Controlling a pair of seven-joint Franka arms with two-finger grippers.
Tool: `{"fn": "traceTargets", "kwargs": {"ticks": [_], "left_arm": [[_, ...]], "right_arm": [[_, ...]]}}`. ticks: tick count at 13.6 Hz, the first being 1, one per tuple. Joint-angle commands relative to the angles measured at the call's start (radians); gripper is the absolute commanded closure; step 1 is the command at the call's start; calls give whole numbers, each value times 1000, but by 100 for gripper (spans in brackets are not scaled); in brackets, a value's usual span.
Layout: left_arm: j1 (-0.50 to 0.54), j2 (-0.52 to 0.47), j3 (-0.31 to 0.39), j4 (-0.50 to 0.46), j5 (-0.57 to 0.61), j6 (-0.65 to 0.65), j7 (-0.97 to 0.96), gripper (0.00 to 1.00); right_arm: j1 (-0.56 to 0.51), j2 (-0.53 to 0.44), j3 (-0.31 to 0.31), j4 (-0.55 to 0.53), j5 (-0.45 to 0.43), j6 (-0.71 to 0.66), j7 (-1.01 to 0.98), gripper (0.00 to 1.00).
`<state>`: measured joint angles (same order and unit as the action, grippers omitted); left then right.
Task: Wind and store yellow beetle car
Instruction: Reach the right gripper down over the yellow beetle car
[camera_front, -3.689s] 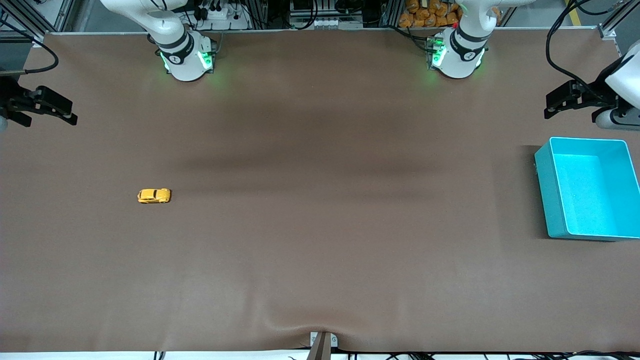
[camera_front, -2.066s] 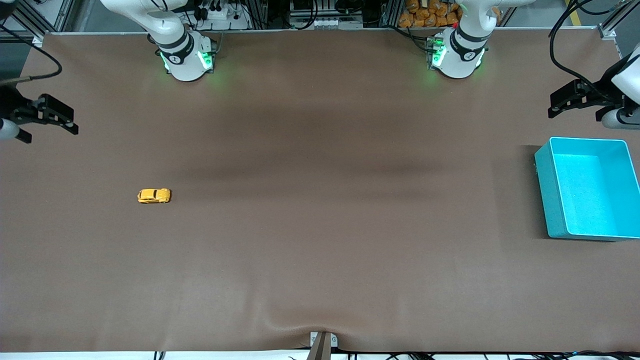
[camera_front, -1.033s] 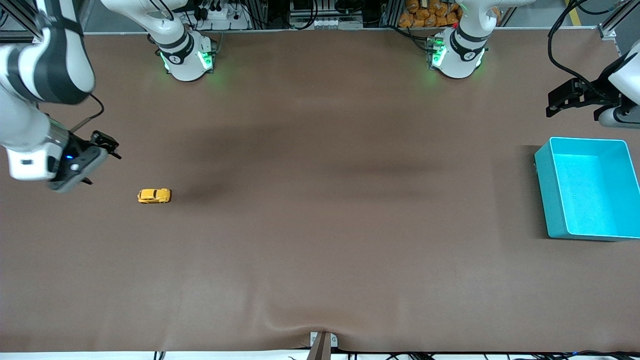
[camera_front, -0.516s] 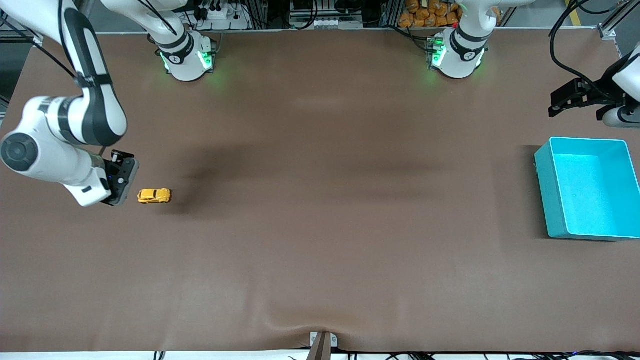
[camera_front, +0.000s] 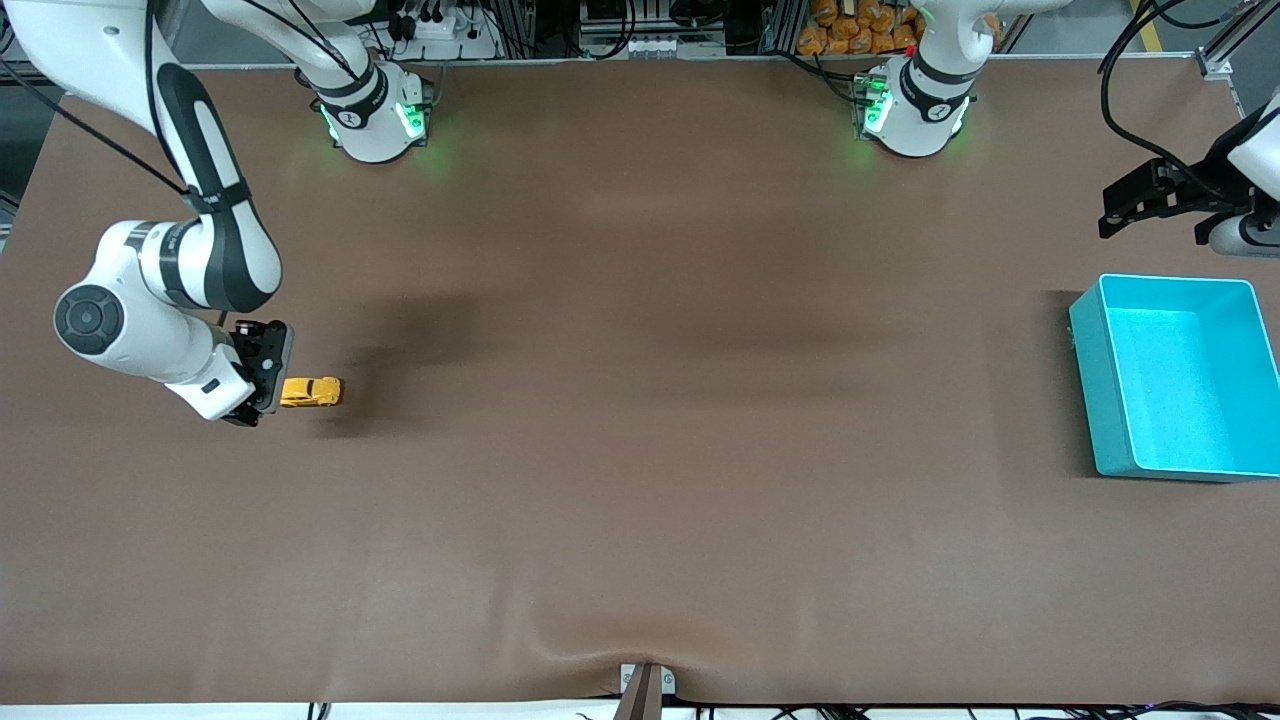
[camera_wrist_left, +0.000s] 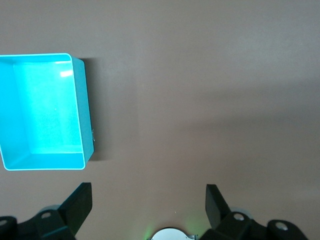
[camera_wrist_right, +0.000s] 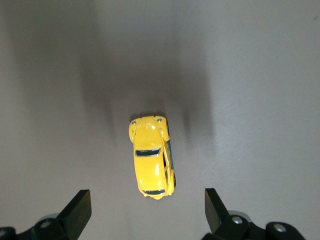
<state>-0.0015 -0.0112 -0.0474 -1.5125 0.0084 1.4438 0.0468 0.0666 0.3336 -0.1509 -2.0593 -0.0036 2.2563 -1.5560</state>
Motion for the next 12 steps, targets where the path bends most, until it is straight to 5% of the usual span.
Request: {"fn": "traceTargets", "kwargs": {"ticks": [1, 12], "left_arm": [[1, -9, 1, 6, -24, 20, 4, 0], [0, -9, 1, 3, -13, 24, 7, 0]], "right_arm": [[-28, 12, 13, -36, -13, 40, -33, 0], [-18, 56, 14, -107, -4, 193, -107, 10]]}}
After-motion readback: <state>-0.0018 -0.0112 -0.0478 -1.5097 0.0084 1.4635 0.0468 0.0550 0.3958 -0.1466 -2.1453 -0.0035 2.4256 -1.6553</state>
